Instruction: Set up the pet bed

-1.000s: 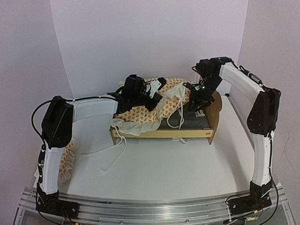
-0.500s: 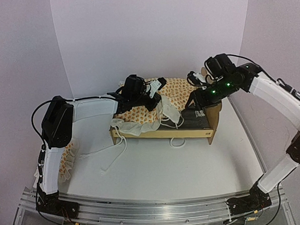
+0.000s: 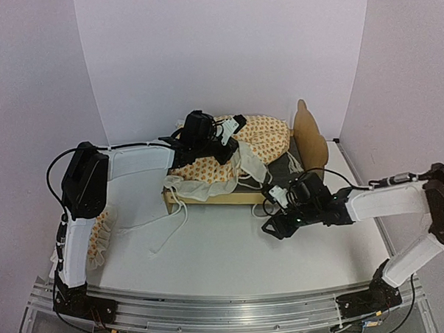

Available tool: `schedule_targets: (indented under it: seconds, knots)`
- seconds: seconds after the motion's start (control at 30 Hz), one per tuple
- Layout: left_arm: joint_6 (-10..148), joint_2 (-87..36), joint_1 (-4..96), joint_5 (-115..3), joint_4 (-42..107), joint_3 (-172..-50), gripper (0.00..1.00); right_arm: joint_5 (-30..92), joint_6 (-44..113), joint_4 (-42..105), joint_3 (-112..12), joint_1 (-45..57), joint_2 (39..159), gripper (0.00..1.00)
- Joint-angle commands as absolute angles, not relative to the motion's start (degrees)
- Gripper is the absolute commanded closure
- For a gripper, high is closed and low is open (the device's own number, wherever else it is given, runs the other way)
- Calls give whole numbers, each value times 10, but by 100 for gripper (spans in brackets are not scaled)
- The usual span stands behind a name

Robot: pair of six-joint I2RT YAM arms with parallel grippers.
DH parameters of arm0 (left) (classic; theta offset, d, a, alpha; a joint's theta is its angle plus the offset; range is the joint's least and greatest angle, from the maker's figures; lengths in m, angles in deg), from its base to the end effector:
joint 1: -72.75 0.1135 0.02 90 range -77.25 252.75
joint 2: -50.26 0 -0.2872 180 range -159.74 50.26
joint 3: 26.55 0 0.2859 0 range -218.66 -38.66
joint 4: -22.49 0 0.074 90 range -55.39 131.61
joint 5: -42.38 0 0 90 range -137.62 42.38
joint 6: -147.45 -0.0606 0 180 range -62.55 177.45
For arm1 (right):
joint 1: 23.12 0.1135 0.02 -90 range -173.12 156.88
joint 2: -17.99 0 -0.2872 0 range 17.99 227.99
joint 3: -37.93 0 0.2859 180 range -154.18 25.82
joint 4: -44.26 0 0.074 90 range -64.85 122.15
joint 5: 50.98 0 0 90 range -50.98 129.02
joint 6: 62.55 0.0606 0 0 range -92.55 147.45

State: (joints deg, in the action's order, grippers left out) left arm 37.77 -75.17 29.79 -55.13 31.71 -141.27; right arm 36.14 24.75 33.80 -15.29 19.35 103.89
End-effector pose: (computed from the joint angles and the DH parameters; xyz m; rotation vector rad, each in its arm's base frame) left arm 0.4289 -0.4102 0.2487 1.0812 1.6057 -0.3979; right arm 0.2475 0.2306 0.1536 -0.9293 2.1672 0.4033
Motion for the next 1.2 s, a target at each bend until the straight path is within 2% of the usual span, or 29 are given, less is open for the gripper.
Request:
schedule_targets:
  seconds: [0.0, 0.17, 0.33, 0.5, 0.53, 0.57, 0.7, 0.73, 0.93, 1.17]
  knots:
    - [370, -716, 299, -551, 311, -1421, 100, 416, 192, 568, -179, 191, 1143, 37]
    - [371, -710, 299, -553, 309, -1410, 100, 448, 193, 616, -219, 190, 1244, 37]
    - [369, -708, 299, -554, 308, -1409, 100, 473, 207, 616, -248, 188, 1291, 37]
    - [370, -708, 300, -552, 304, -1409, 100, 492, 251, 590, -236, 184, 1310, 44]
    - [370, -708, 300, -552, 304, -1410, 100, 499, 264, 581, -231, 184, 1310, 47]
    - [370, -708, 300, -551, 304, -1410, 100, 504, 281, 569, -226, 184, 1308, 55]
    - [372, -709, 302, -554, 305, -1411, 100, 507, 330, 495, -219, 184, 1282, 97]
    - [372, -709, 303, -556, 306, -1412, 100, 502, 337, 472, -216, 184, 1263, 99]
    - [375, -709, 302, -578, 310, -1416, 100, 454, 423, 350, -170, 184, 1091, 100]
    - [376, -712, 302, -618, 329, -1436, 100, 450, 523, 146, -194, 184, 935, 100]
